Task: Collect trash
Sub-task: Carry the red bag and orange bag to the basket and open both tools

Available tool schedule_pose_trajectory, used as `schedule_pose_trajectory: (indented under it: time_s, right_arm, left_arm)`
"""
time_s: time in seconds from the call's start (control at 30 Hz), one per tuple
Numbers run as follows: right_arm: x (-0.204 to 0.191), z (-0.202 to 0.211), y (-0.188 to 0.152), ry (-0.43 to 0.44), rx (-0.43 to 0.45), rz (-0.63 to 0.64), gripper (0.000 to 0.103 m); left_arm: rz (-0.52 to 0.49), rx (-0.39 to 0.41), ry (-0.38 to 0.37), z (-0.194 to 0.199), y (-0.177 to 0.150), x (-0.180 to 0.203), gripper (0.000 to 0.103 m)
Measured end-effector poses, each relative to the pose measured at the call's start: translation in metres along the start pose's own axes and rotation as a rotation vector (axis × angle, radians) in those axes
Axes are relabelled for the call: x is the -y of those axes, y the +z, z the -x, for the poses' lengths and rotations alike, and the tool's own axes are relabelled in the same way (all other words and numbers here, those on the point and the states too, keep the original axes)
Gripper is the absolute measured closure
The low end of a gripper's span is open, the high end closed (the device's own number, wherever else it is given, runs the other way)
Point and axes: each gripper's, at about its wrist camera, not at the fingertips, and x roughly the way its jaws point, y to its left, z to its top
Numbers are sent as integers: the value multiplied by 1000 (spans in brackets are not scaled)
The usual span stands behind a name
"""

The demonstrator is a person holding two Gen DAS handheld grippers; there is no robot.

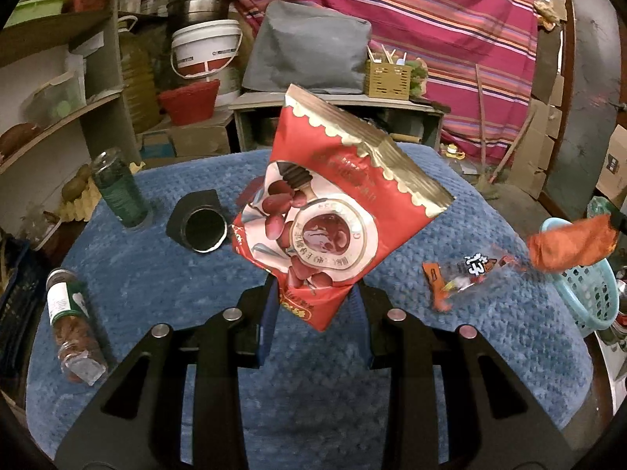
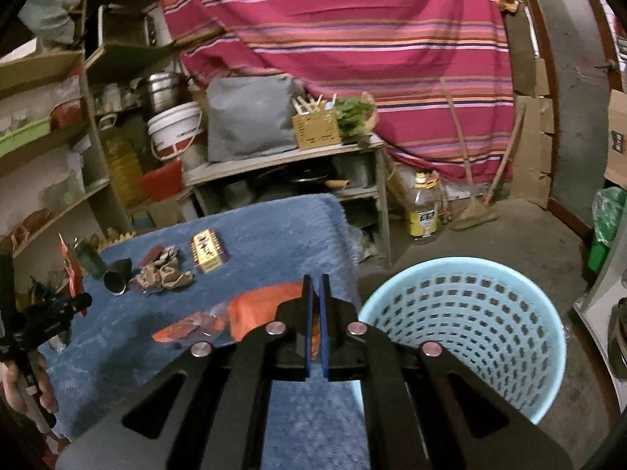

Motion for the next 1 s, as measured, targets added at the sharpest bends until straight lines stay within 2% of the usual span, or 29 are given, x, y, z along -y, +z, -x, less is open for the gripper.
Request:
schedule_pose_trajectory:
  time_s: [0.2,0.37,0.5,0.73,1.0]
  right_arm:
    - [29,12,2,-41,23,-48,100]
    - [44,15,4,-71,29,-61,100]
    - [59,19,6,-102,38,-61,100]
    - [95,20,9,-152,25,-72,100]
    - [146,19,6,-182,11,-146,100]
  left_arm:
    - [-12,-7,-15,-1,3,11,71]
    - [-32,-6,-60,1,11,36,71]
    - [-77,2,-107,3,19,72,71]
    - [-155,12,-237,0,27,158,71]
    - [-225,-16,-354,-22,18,253,71]
